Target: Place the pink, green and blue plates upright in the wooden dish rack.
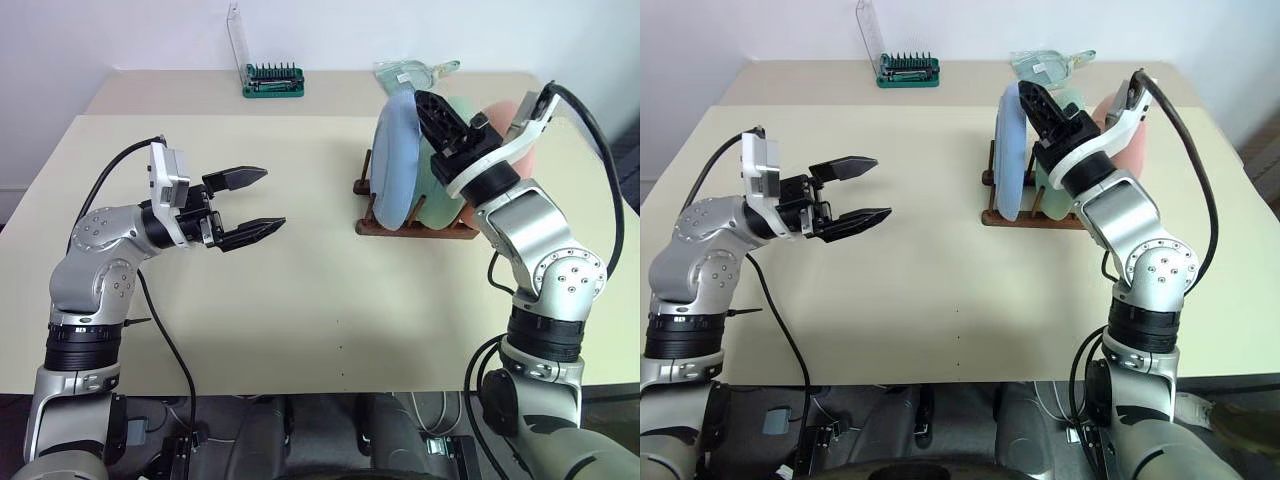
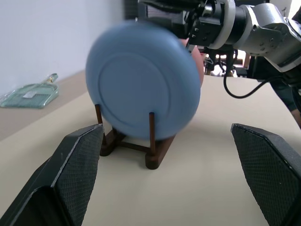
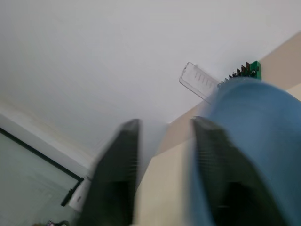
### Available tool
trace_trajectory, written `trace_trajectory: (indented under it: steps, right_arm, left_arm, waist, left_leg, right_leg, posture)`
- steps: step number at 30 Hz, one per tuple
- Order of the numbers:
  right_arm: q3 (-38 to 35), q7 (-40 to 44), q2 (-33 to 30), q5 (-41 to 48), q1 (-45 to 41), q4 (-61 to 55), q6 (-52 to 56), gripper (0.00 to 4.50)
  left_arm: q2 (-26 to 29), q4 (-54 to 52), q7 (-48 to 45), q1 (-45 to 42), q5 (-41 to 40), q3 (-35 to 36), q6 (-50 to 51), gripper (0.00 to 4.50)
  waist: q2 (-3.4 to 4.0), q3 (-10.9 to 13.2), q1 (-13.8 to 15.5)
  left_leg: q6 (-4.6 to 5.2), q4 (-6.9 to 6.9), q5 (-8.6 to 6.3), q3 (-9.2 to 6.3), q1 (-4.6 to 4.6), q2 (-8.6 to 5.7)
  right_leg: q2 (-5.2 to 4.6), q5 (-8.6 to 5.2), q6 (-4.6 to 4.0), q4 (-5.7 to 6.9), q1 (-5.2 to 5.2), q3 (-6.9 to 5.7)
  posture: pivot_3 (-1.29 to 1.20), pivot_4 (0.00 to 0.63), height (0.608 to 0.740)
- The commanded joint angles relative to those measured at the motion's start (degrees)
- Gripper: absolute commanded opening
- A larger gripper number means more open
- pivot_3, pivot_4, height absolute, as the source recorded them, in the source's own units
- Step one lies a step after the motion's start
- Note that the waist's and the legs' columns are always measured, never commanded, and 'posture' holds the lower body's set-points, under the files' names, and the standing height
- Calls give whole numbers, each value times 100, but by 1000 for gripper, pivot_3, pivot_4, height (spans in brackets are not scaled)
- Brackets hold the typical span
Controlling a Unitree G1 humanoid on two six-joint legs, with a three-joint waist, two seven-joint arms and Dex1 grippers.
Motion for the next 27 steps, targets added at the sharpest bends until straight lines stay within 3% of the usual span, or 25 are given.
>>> trace_trajectory:
  steps: [1,2,3,11,16,21,27]
  right_arm:
    - [30,146,-157,-285,-128,-230,11,3889]
    - [49,186,-176,-390,-148,-249,1,4334]
    - [45,200,-150,-397,-186,-270,-26,4425]
    - [-163,923,-192,-529,-316,-473,-233,4425]
    - [-446,3115,-1055,-710,252,-1047,-118,4425]
    - [-586,5541,-2311,-1639,1793,-1276,-136,4425]
    - [-872,7395,-3013,-2437,3101,-1038,-532,4425]
  left_arm:
    - [12,-145,8,-18,28,12,-82,4500]
    - [13,-142,3,-15,29,4,-77,4500]
    - [13,-140,-5,-13,25,-2,-70,4500]
    - [-13,-110,-36,-30,7,-20,-64,4500]
    - [-39,-121,-34,0,19,-22,-90,4500]
    - [-64,-118,-77,76,94,-68,-185,4500]
    - [117,-220,-216,292,177,-120,-188,4500]
  waist:
    - [0,0,2]
    - [0,0,3]
    - [0,0,1]
    - [0,0,10]
    - [-1,0,40]
    - [-3,-2,44]
    - [-2,-2,8]
  left_leg:
    - [0,0,0,0,0,0]
    - [0,0,0,0,0,0]
    - [0,0,0,0,0,0]
    - [0,0,0,0,0,0]
    - [6,0,-4,-2,-3,-1]
    - [10,1,-6,-1,0,-1]
    - [10,3,-6,0,9,0]
  right_leg:
    - [0,0,0,0,0,0]
    - [0,0,0,0,0,0]
    - [0,0,0,0,0,0]
    - [0,0,0,-1,0,0]
    - [-1,0,1,-5,2,-2]
    - [-1,0,1,-16,10,-4]
    - [0,0,1,-8,11,0]
  posture:
    - [0,150,740]
    - [0,150,740]
    - [0,150,740]
    - [0,150,740]
    - [0,150,740]
    - [0,150,740]
    - [0,150,740]
